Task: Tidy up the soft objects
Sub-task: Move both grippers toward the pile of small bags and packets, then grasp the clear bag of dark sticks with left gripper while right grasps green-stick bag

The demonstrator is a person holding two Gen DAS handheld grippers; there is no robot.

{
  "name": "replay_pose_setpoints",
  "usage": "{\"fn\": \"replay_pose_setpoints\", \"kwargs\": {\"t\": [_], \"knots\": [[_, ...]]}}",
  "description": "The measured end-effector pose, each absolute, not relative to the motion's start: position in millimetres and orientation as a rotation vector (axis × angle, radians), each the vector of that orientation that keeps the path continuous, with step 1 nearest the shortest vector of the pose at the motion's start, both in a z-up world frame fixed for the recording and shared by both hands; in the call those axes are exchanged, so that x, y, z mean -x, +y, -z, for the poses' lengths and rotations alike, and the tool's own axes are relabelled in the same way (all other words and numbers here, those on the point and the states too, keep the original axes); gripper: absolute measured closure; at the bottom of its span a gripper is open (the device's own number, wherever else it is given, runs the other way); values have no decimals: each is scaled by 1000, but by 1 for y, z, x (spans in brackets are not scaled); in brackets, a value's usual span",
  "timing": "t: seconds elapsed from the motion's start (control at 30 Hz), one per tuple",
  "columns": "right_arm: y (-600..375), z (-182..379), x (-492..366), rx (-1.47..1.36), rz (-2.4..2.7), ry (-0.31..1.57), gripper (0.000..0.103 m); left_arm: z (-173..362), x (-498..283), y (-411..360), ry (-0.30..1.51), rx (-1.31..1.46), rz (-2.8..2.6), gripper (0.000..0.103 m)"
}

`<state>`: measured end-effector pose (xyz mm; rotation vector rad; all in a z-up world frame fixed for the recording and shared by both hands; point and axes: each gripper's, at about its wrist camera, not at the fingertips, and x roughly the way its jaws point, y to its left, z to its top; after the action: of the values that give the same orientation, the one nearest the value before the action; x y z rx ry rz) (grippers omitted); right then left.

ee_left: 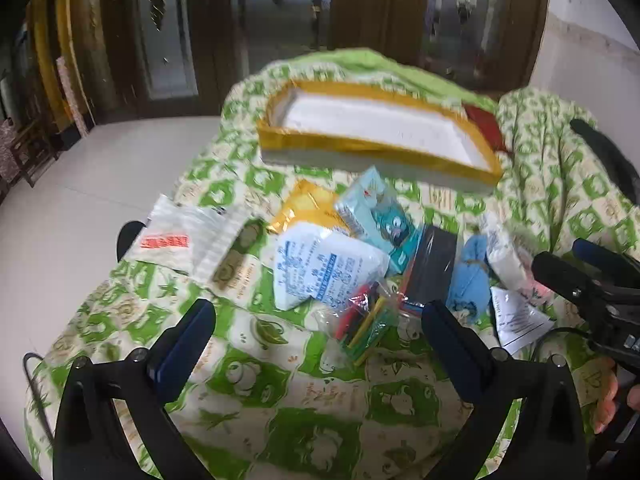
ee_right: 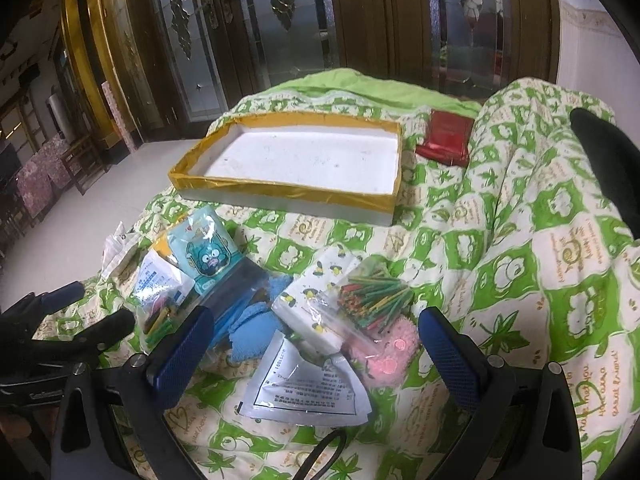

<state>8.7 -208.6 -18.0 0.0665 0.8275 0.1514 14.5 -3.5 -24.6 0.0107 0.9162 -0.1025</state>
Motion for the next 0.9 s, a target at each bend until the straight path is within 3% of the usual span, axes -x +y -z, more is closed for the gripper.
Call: {"fn": "replay_pose_setpoints", "kwargs": {"t": [0.07,0.2,0.3,0.47,0.63,0.9], "knots": [[-208,20,-10,-66,-153,838,0,34,-21,-10,965,-34,121,14],[-208,22,-10,-66,-156,847,0,50,-27,-22,1033,-89,140,24],[-210,25,-12,-72,-155,859,0,52,-30,-25,1034,-93,150,37],[-222,30,-16,-118,-149,895,3,58,-29,-29,1049,-115,177,79],[-227,32,-24,-140,-169,923,7,58,-28,-30,1040,-96,200,83],[-253,37,-45,-291,-156,989,24,55,-26,-28,1032,-66,230,83]]}}
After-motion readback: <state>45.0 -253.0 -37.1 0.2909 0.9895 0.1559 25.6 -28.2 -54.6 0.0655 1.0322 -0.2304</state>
